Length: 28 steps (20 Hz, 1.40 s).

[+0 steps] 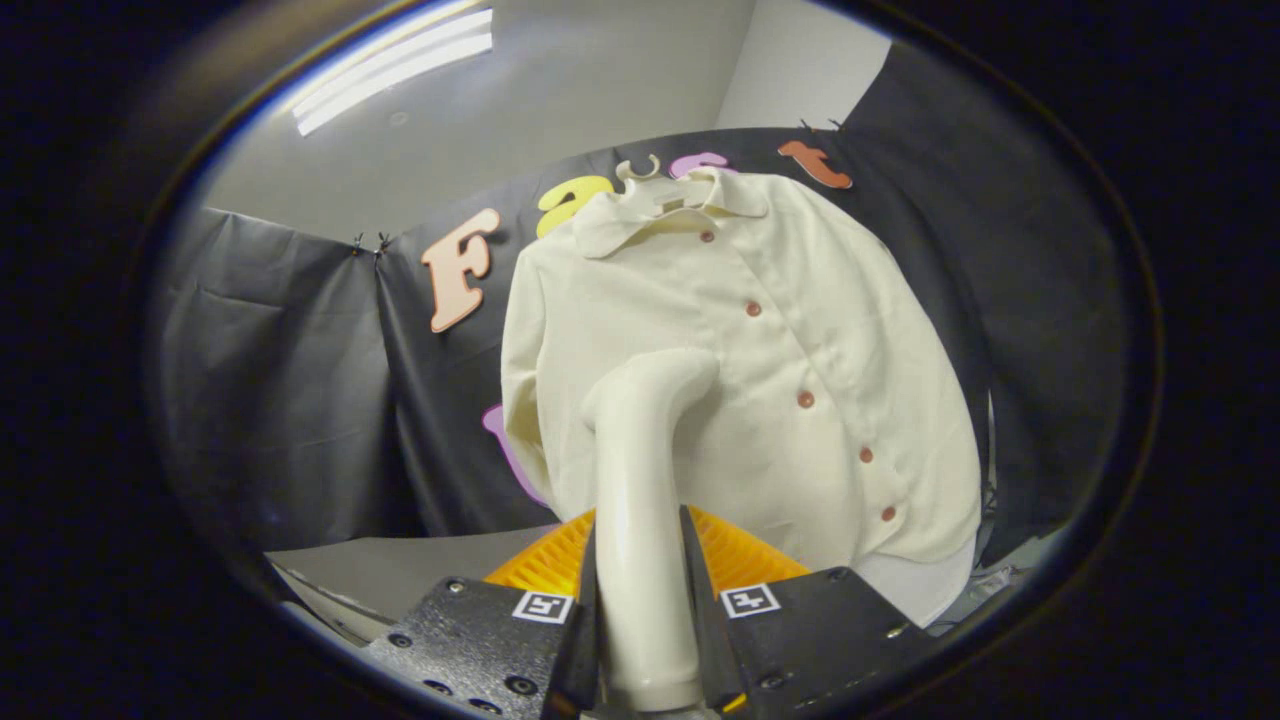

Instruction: Iron the clothes twice with a garment steamer, once on the left side and once on the right side.

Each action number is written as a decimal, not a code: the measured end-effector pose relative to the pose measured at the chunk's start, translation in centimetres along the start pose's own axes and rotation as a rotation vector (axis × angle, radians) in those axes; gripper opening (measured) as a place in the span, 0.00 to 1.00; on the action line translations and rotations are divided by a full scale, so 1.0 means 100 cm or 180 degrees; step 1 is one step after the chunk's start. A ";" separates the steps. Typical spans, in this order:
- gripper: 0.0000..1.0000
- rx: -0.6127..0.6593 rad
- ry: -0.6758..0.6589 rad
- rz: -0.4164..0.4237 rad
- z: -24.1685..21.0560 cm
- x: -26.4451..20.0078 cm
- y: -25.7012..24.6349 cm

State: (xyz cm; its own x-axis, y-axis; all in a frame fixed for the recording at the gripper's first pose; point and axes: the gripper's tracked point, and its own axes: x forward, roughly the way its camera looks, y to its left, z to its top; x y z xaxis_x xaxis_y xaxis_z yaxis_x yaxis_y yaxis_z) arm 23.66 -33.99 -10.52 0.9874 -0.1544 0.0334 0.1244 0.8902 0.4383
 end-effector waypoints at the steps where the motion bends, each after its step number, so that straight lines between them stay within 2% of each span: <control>1: 0.39 0.0054 0.0048 0.0001 -0.008 -0.004 -0.005; 20: 0.39 0.0352 0.0590 -0.0171 -0.132 -0.073 -0.067; 28: 0.40 0.0213 0.0784 -0.0331 -0.151 -0.098 -0.086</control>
State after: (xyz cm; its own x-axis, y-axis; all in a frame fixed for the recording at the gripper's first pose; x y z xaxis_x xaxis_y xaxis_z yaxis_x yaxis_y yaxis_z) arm 14.43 -33.64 -28.21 0.9646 -0.1272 -0.2309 0.2276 0.8435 0.4866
